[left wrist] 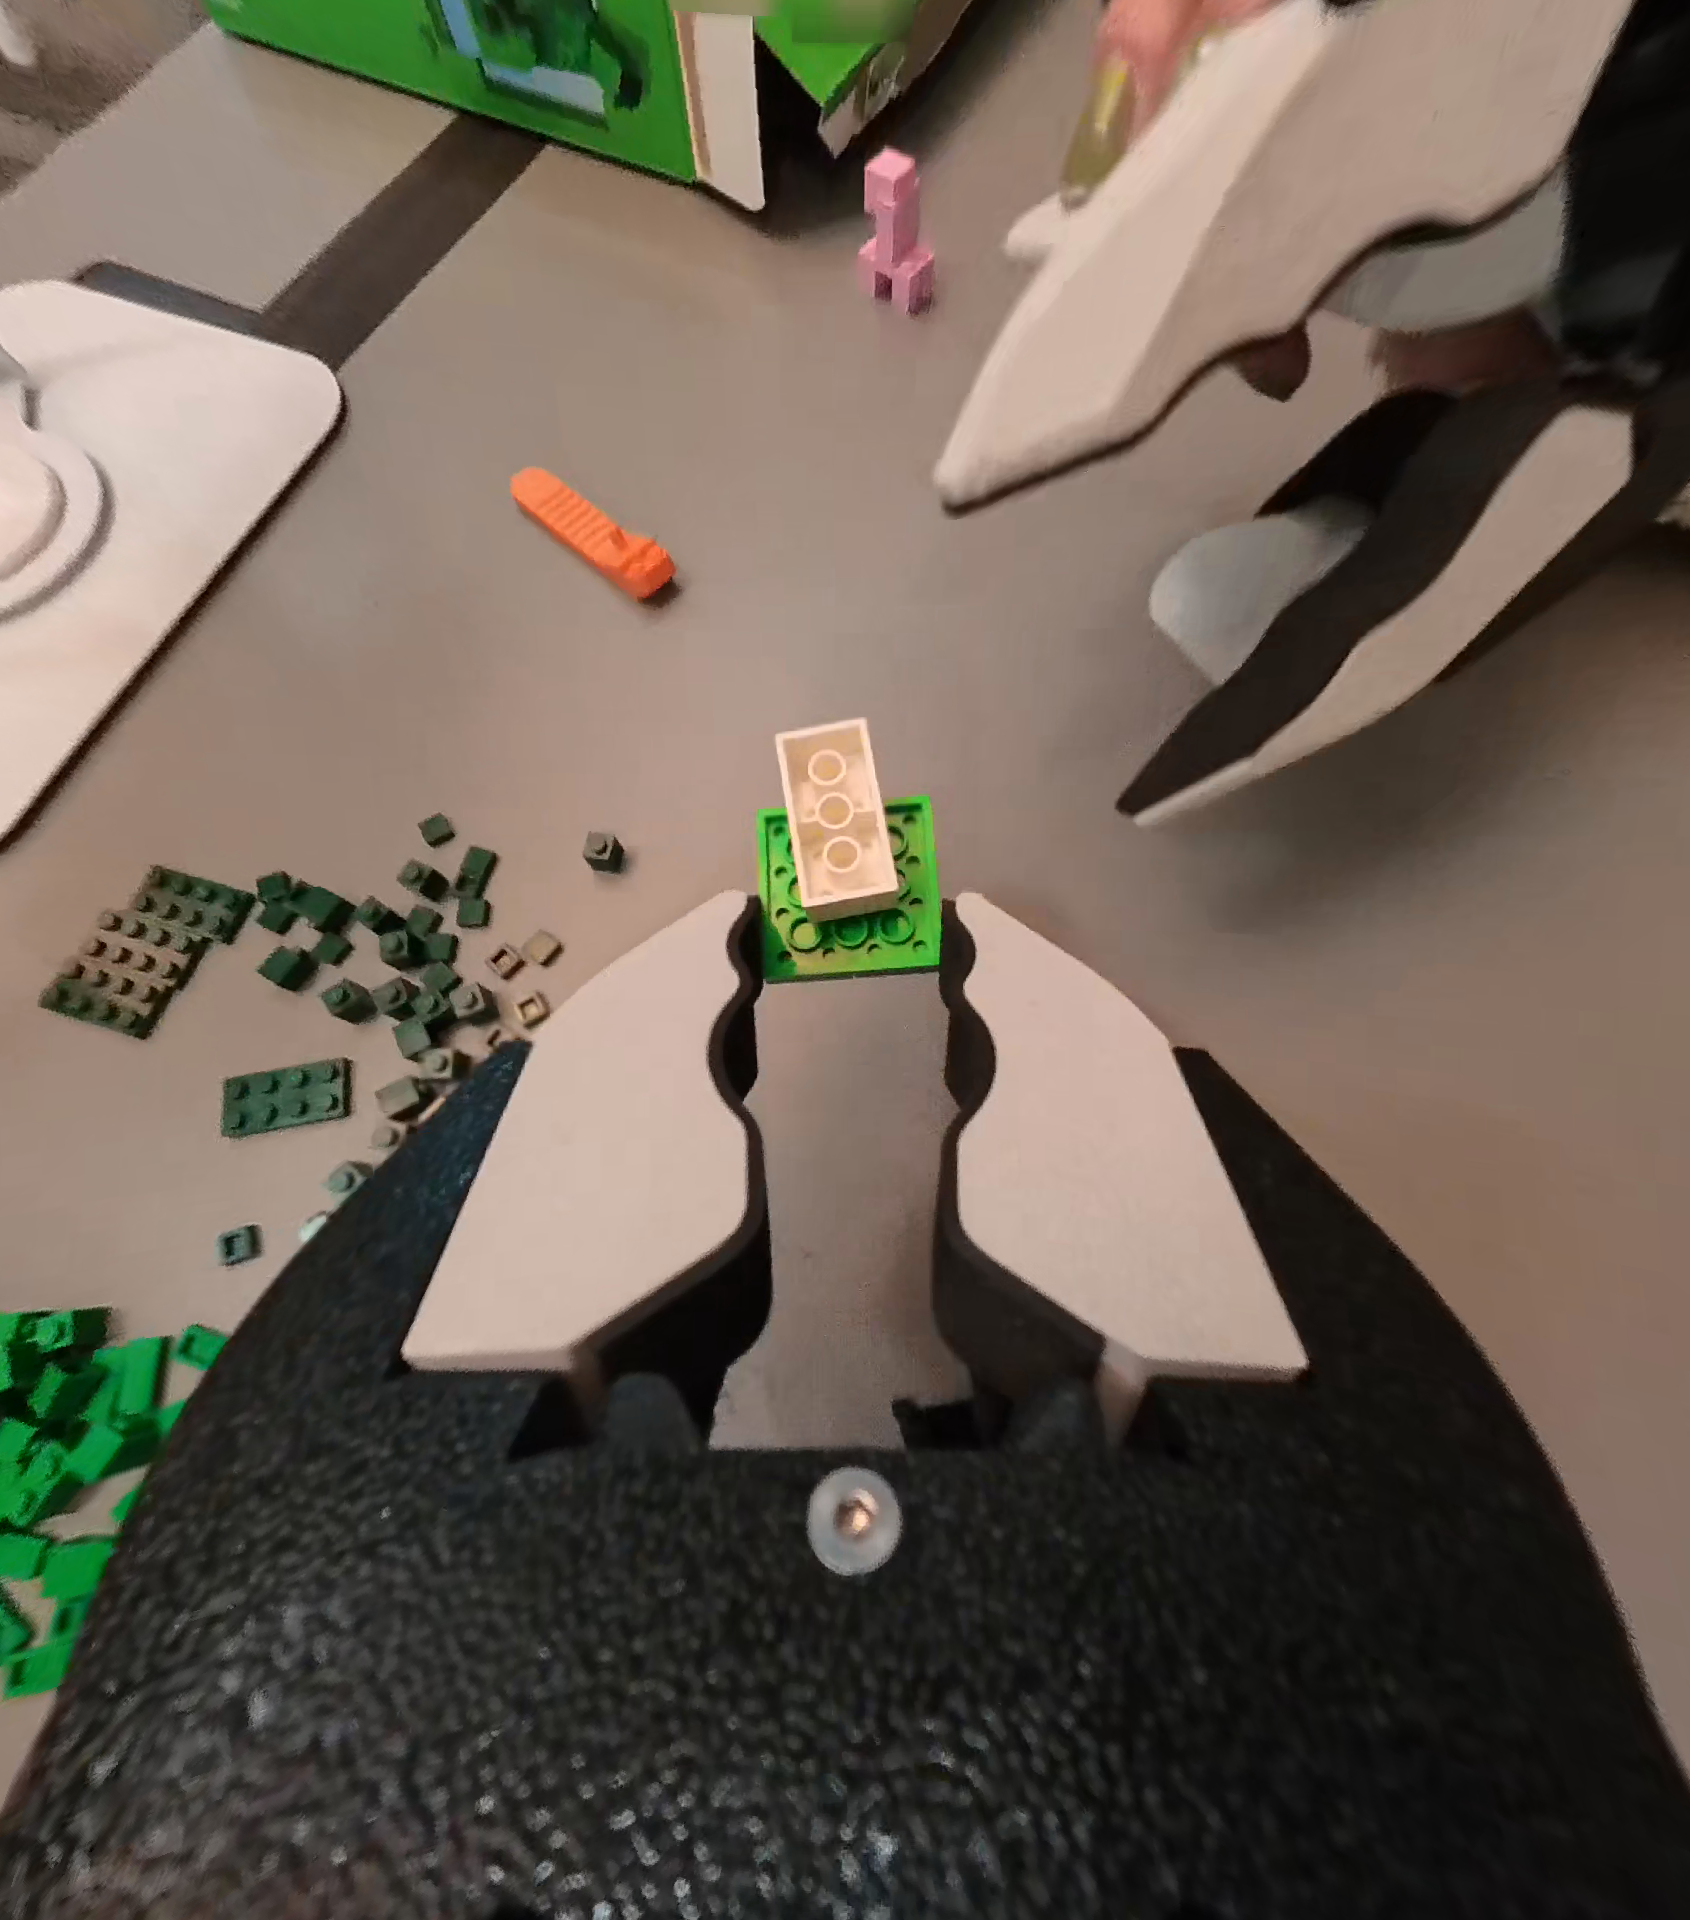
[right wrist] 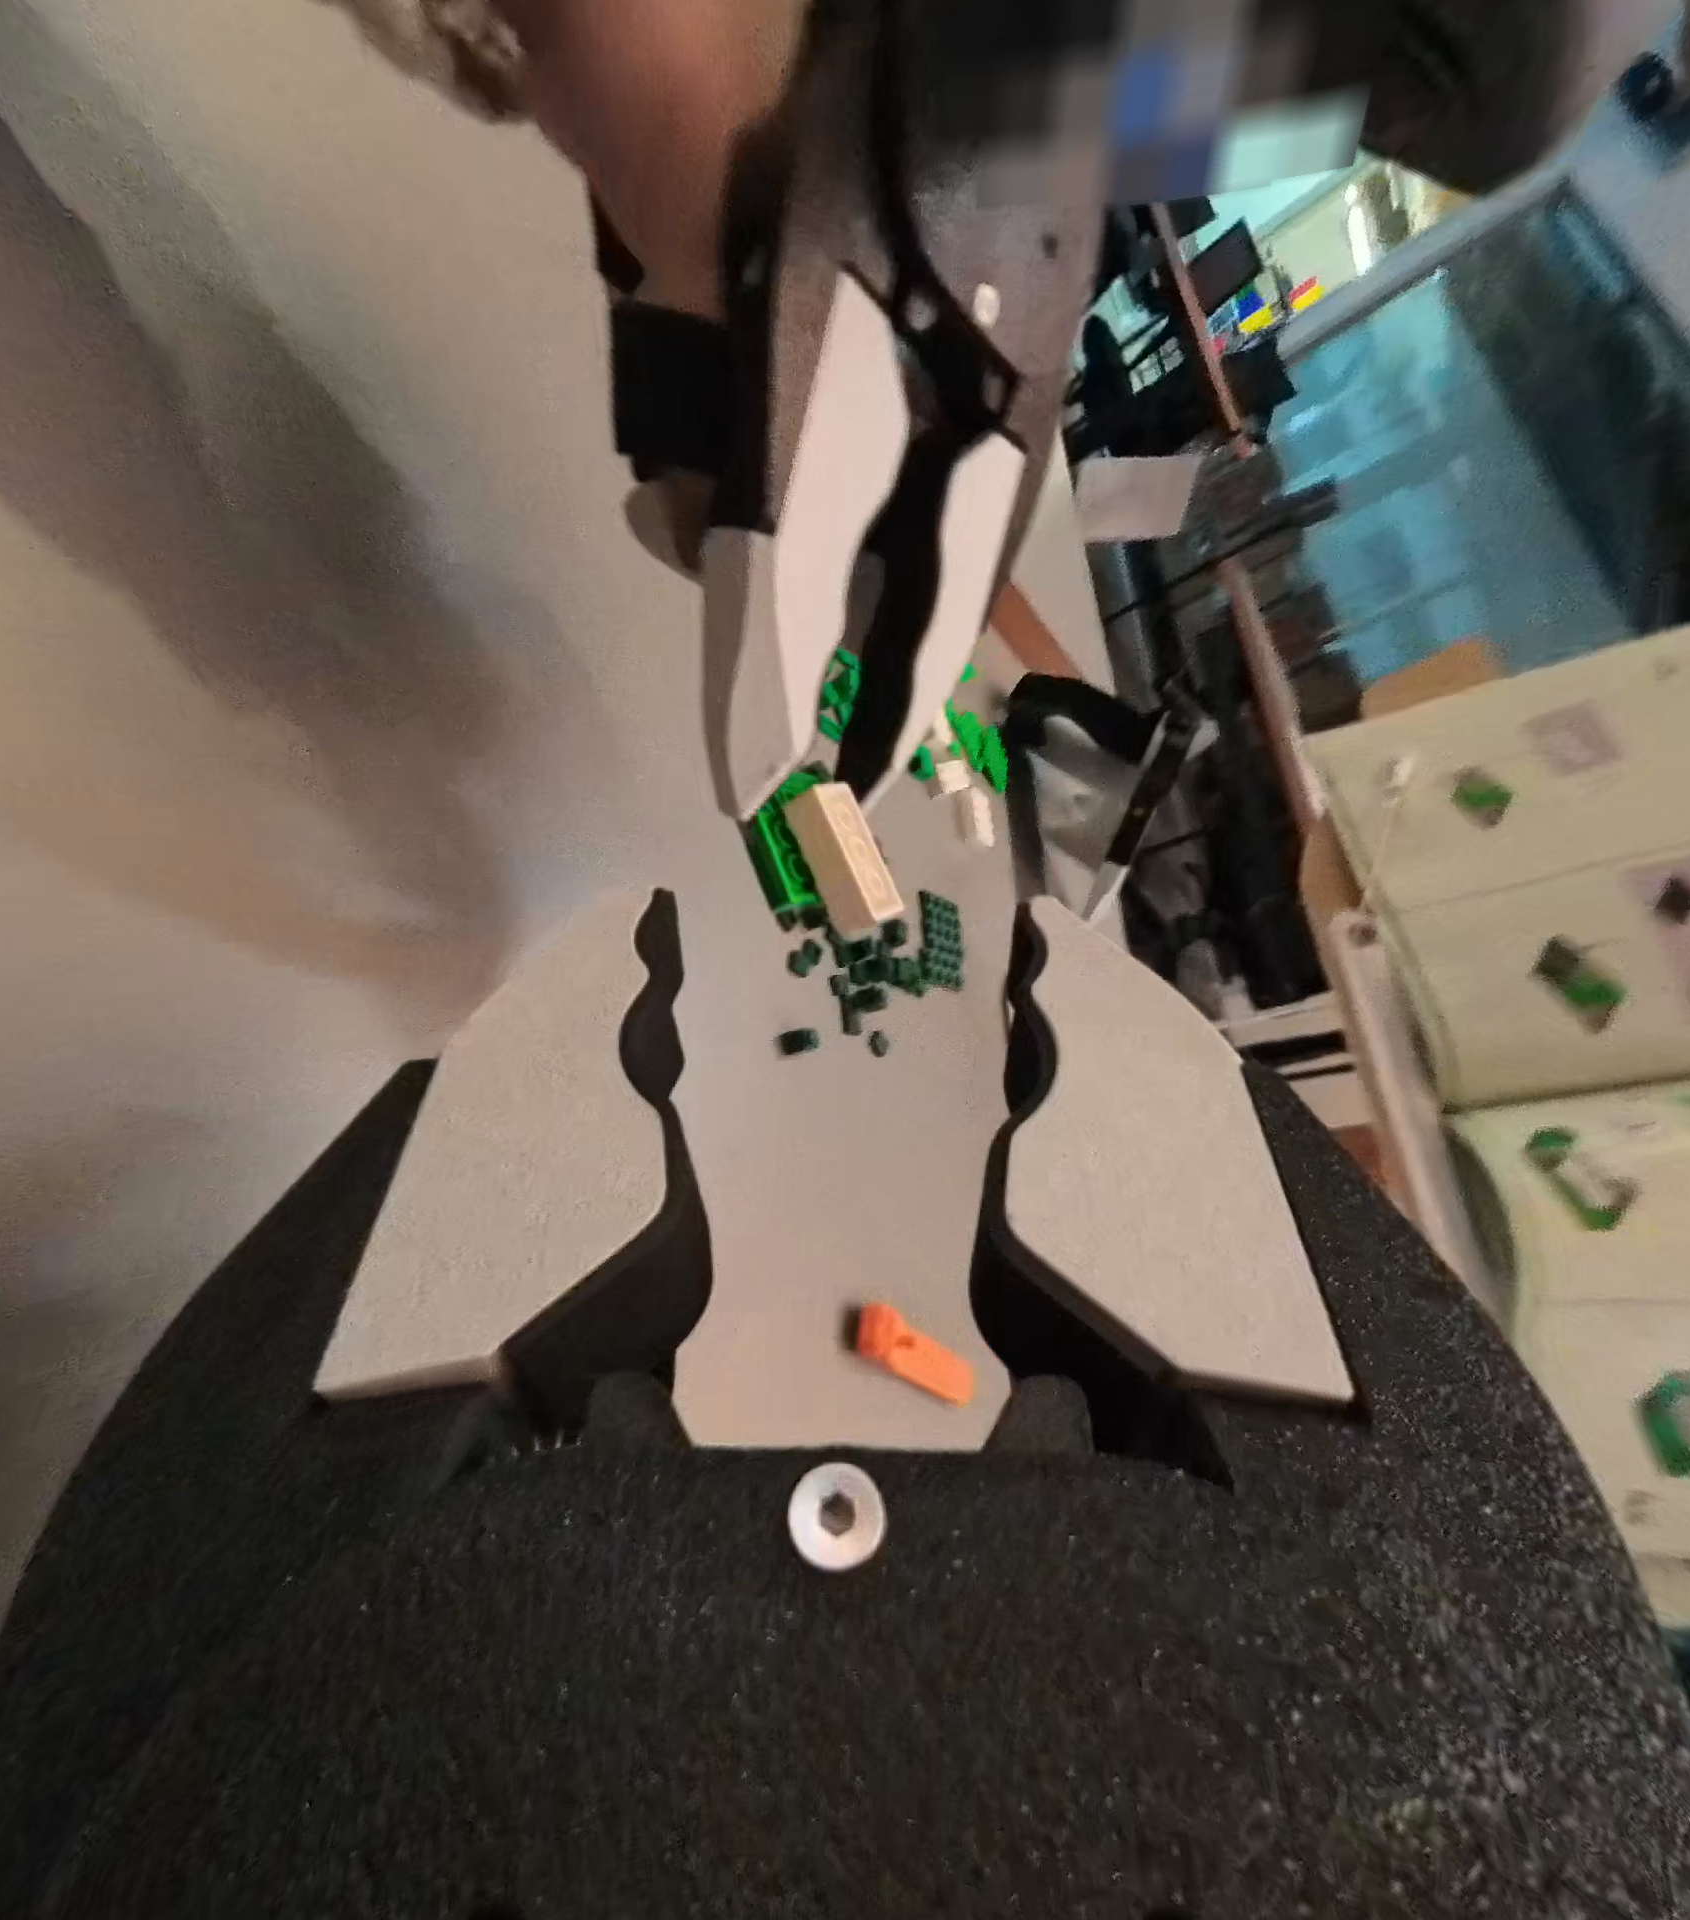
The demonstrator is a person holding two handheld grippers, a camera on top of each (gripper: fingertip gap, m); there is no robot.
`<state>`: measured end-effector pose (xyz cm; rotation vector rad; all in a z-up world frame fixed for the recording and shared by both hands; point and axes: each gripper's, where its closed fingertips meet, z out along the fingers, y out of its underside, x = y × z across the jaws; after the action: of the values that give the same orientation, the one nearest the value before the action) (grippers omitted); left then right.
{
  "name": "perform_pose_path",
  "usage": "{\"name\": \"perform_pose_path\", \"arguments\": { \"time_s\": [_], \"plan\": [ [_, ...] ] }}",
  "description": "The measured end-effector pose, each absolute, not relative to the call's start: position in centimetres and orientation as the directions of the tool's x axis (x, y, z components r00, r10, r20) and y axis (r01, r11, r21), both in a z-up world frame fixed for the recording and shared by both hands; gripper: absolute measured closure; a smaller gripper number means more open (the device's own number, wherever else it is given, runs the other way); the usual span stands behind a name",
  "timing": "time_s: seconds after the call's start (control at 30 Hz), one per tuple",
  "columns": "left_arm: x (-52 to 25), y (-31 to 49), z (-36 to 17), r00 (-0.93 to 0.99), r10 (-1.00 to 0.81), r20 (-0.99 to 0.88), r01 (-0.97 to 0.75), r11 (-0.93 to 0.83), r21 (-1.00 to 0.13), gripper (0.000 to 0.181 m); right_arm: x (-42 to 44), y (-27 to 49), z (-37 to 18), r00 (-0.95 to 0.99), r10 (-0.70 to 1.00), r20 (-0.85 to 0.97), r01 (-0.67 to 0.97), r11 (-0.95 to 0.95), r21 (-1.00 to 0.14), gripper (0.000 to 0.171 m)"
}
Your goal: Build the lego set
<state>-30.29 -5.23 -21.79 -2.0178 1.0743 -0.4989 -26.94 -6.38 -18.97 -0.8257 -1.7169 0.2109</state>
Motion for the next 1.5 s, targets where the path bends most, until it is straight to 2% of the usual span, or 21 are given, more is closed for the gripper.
{"name": "perform_pose_path", "arguments": {
  "time_s": [0.23, 0.37, 0.5, 0.57, 0.7, 0.8, 0.97, 1.5],
  "plan": [
    [-29.7, -5.6, -19.3, 0.573, -0.817, -0.059, -0.538, -0.321, -0.779, 0.149, -28.1, -6.1, -18.1, -0.094, 0.394, 0.914, 0.499, 0.813, -0.299, 0.107],
    [-29.1, -6.1, -18.3, 0.556, -0.827, -0.082, -0.557, -0.298, -0.775, 0.149, -28.1, -5.4, -18.0, -0.097, 0.365, 0.926, 0.531, 0.806, -0.262, 0.105],
    [-28.6, -6.6, -17.2, 0.536, -0.839, -0.091, -0.563, -0.276, -0.779, 0.149, -27.0, -5.8, -17.2, -0.069, 0.462, 0.884, 0.483, 0.791, -0.375, 0.106],
    [-28.4, -7.0, -16.7, 0.516, -0.852, -0.086, -0.566, -0.264, -0.781, 0.149, -26.1, -6.7, -16.9, -0.074, 0.577, 0.813, 0.414, 0.760, -0.501, 0.106],
    [-27.7, -8.2, -15.6, 0.468, -0.880, -0.075, -0.564, -0.232, -0.793, 0.149, -23.7, -9.2, -14.5, -0.130, 0.867, 0.481, 0.187, 0.498, -0.847, 0.110],
    [-26.6, -9.2, -15.0, 0.426, -0.902, -0.071, -0.566, -0.205, -0.799, 0.149, -22.6, -10.7, -12.6, -0.243, 0.947, 0.209, 0.067, 0.231, -0.971, 0.111],
    [-24.9, -10.2, -14.4, 0.368, -0.928, -0.058, -0.570, -0.176, -0.802, 0.149, -22.3, -11.0, -12.1, -0.319, 0.945, 0.067, 0.037, 0.083, -0.996, 0.105],
    [-24.5, -10.2, -14.8, 0.357, -0.933, -0.050, -0.578, -0.179, -0.796, 0.149, -22.3, -11.4, -13.6, -0.366, 0.929, 0.061, 0.099, 0.104, -0.990, 0.110]
  ]
}}
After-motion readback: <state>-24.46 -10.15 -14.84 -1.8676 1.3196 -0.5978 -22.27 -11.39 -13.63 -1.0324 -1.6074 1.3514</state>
